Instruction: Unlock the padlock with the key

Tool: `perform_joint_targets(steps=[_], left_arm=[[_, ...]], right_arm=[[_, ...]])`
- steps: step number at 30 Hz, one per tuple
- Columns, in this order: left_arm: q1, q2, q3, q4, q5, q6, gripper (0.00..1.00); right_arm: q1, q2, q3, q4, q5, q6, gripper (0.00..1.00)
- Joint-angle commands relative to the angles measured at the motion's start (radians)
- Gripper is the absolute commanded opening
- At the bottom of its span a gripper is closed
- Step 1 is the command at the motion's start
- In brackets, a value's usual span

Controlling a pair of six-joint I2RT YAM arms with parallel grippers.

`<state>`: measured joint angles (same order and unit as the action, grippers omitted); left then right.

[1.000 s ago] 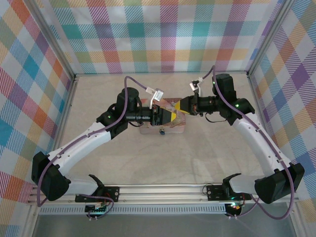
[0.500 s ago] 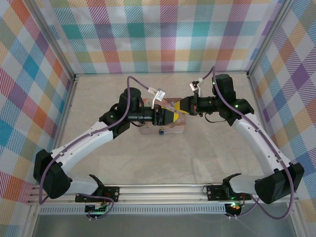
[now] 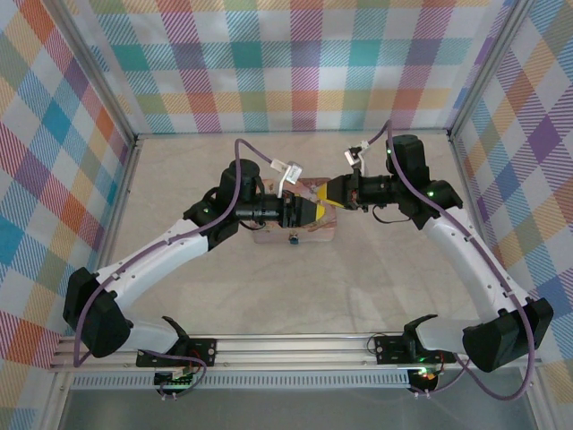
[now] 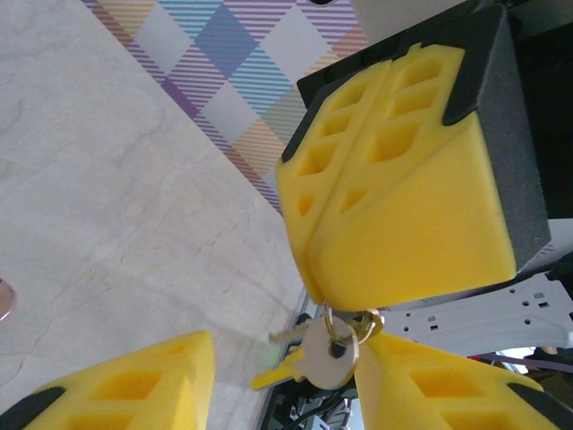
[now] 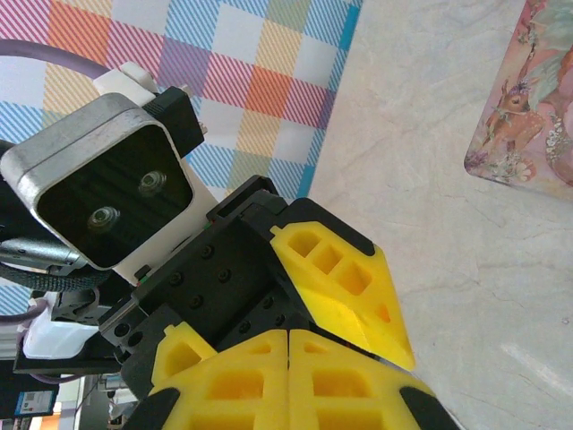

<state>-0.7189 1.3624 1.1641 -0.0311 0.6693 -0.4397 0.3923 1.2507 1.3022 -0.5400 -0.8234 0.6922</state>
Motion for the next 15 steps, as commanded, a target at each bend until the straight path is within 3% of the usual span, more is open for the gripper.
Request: perform_joint_targets(steps=[1,6,10,11,12,15], left_arm=[[-0.007,-0.054,0.021,-0.015,-0.025,0.034,0.44],[-0.008,-0.061,0.020,-0.015,-0.017,0.035,0.33],[-0.008,-0.053,0.023,-0.011,-0.012,0.034,0.32],[-0.008,-0.048,0.026,-0.013,-0.014,0.033,0.35],[-0.008,-0.045,0.028,-0.010,-0.017,0.033,0.45],[-0.008,-0.027,0.032,0.013,-0.001,0.016,0.48]], right_arm=[[-0.004,-0.024,-0.004,0.001,-0.012,-0.021,0.00],[-0.005,-0.022,-0.010,0.014,-0.017,-0.015,0.00],[-0.004,-0.026,-0.019,0.025,-0.027,-0.007,0.00],[-0.005,-0.028,-0.021,0.028,-0.029,-0.005,0.01],[-0.004,-0.030,-0.022,0.029,-0.032,-0.002,0.01],[-0.004,-0.033,-0.023,0.031,-0.037,-0.001,0.01]])
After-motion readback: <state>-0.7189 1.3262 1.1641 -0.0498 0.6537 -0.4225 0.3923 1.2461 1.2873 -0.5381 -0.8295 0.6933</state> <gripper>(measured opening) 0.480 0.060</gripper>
